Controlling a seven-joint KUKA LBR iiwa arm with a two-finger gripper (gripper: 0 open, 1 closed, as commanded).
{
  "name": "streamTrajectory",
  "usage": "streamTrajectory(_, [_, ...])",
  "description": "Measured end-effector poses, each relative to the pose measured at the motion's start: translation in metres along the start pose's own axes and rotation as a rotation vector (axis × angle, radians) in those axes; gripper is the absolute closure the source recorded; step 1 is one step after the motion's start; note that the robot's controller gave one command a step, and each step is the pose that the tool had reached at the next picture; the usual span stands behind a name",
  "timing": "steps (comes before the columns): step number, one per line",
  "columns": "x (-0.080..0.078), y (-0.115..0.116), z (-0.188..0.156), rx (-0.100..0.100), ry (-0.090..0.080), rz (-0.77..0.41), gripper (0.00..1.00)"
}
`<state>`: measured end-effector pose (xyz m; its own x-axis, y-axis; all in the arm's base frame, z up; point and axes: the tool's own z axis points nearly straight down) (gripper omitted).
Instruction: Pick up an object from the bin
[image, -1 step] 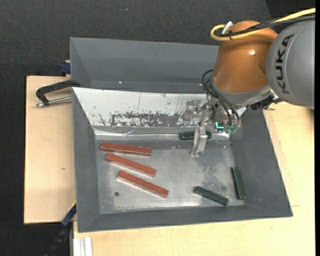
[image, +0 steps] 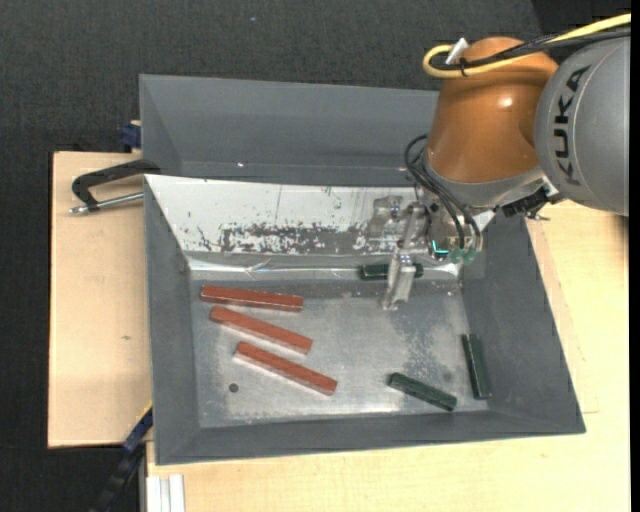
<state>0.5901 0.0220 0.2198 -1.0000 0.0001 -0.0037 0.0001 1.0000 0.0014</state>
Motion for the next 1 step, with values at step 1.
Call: streamTrajectory(1, [0.0203, 0.022, 0.0552, 0.001, -0.004, -0.05, 0.0])
